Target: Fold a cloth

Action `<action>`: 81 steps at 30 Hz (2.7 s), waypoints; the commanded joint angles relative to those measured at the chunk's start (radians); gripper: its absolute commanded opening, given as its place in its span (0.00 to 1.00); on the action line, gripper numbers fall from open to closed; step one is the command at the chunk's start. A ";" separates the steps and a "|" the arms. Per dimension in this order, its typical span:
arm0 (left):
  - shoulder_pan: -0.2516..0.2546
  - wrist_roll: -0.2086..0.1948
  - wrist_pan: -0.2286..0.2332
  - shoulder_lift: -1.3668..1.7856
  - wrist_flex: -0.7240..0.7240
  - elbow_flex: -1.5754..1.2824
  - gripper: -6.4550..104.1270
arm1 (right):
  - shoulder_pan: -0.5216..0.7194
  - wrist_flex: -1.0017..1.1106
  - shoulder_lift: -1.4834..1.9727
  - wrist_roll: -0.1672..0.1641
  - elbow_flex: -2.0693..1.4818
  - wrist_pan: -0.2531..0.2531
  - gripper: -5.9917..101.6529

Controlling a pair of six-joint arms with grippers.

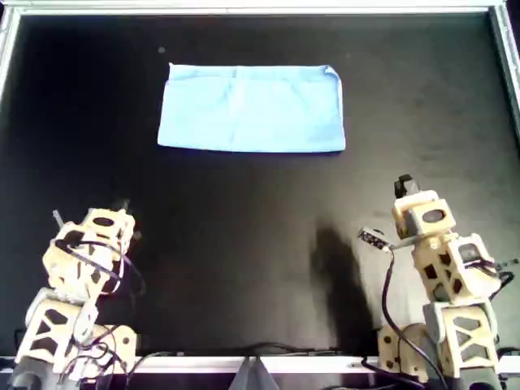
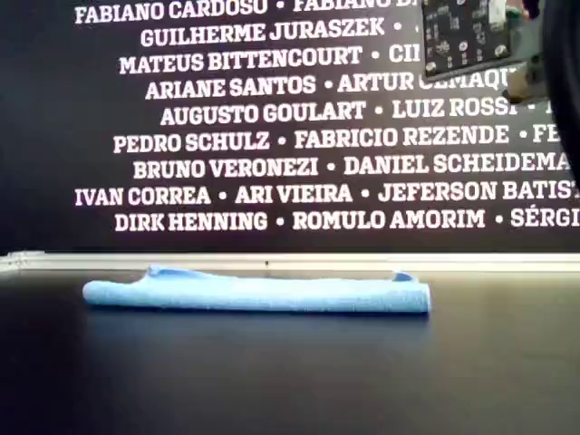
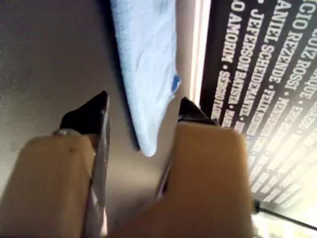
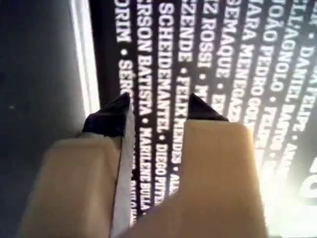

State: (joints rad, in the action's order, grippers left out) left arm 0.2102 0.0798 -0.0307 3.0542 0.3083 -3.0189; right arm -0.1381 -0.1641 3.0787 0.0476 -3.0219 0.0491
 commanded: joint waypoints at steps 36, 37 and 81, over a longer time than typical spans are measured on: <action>-0.005 0.006 -0.009 -1.348 -0.380 0.660 0.94 | -0.144 0.046 -1.666 0.017 1.035 0.000 0.83; -0.005 0.006 -0.009 -1.393 -0.382 0.701 0.94 | -0.144 0.046 -1.700 0.018 1.066 -0.002 0.83; -0.005 -0.006 0.008 -1.870 -0.377 1.206 0.95 | -0.120 0.025 -1.888 0.002 1.374 -0.003 0.68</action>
State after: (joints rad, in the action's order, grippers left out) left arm 0.2102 0.0813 -0.0307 1.1658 -0.0629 -1.8178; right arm -0.2592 -0.1549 1.1413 0.0537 -1.7089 0.0506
